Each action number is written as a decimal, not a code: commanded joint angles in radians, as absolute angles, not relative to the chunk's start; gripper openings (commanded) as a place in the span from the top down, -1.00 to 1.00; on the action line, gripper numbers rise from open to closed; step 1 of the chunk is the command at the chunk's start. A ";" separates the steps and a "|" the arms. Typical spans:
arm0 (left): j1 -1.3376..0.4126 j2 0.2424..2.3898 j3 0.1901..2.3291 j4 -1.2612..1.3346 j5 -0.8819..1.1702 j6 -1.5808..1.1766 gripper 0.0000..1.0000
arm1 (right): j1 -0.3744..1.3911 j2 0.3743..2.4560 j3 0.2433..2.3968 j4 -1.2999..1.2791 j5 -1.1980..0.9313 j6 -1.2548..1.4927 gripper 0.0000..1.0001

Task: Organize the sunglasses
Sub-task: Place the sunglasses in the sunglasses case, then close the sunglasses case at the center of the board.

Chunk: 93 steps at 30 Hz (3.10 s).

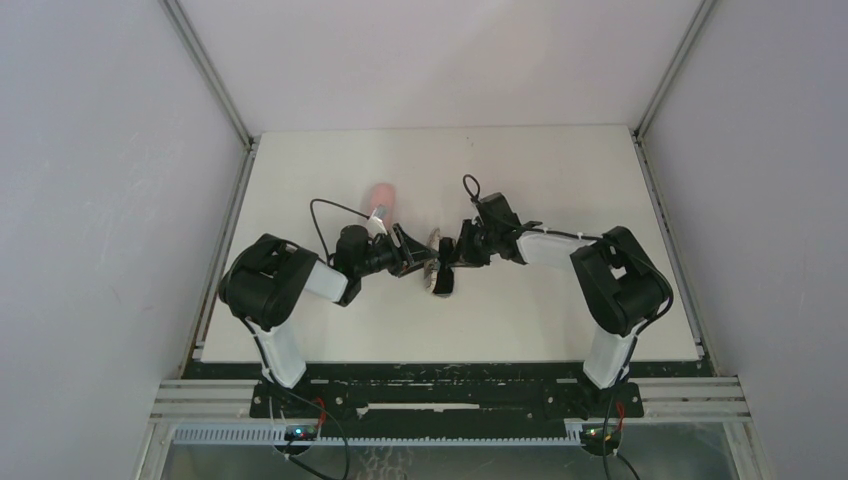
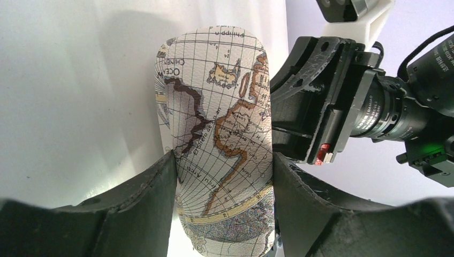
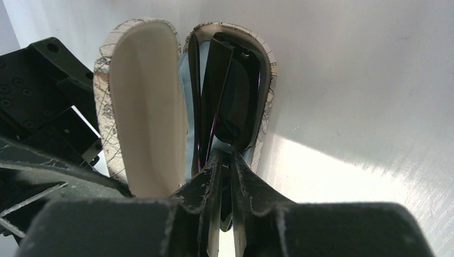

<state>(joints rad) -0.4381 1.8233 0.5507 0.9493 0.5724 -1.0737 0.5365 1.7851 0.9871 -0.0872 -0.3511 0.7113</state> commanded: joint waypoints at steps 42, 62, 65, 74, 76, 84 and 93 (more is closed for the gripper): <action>-0.441 1.833 0.534 0.995 0.566 -1.063 1.00 | 0.580 1.887 1.093 -0.130 -0.308 0.656 0.72; -0.442 1.792 0.525 0.923 0.529 -1.028 0.99 | 0.504 1.675 0.967 -0.146 -0.282 0.641 0.59; -0.442 1.784 0.525 0.910 0.524 -1.023 1.00 | 0.502 1.681 0.966 -0.165 -0.234 0.631 0.61; -0.449 1.745 0.542 0.800 0.492 -0.970 0.99 | 0.505 1.752 0.971 -0.118 -0.231 0.650 0.64; -0.453 1.738 0.548 0.778 0.484 -0.959 1.00 | 0.507 1.771 0.978 -0.105 -0.239 0.655 0.66; -0.466 1.726 0.566 0.717 0.469 -0.940 0.99 | 0.516 1.842 0.991 -0.019 -0.327 0.694 0.68; -0.477 1.665 0.619 0.512 0.409 -0.863 0.99 | 0.526 1.871 1.003 0.006 -0.375 0.701 0.69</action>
<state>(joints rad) -0.4618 1.7050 0.5724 0.6670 0.4557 -0.9565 0.5129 1.8572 0.9791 -0.0322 -0.3485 0.6918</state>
